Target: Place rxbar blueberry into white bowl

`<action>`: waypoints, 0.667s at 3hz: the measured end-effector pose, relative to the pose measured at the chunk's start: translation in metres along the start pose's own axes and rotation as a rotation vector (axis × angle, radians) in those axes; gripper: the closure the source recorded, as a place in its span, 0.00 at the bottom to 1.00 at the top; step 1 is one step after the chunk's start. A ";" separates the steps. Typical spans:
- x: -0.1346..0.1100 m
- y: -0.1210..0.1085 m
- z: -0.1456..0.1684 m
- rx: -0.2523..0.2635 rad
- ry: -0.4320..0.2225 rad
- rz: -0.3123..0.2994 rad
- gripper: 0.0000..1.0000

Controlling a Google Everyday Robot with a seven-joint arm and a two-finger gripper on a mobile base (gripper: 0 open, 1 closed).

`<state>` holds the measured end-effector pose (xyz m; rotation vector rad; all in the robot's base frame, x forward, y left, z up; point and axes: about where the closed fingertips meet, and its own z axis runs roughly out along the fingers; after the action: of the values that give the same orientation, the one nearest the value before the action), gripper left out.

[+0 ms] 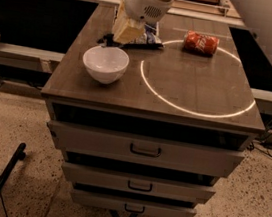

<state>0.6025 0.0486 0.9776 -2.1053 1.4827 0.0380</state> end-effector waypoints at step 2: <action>0.000 0.007 0.039 -0.060 0.043 0.017 0.29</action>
Offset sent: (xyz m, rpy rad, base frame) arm 0.0065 0.0198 -0.0610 -0.0878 0.0895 -0.0228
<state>0.6073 0.0644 0.9413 -2.1533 1.5423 0.0441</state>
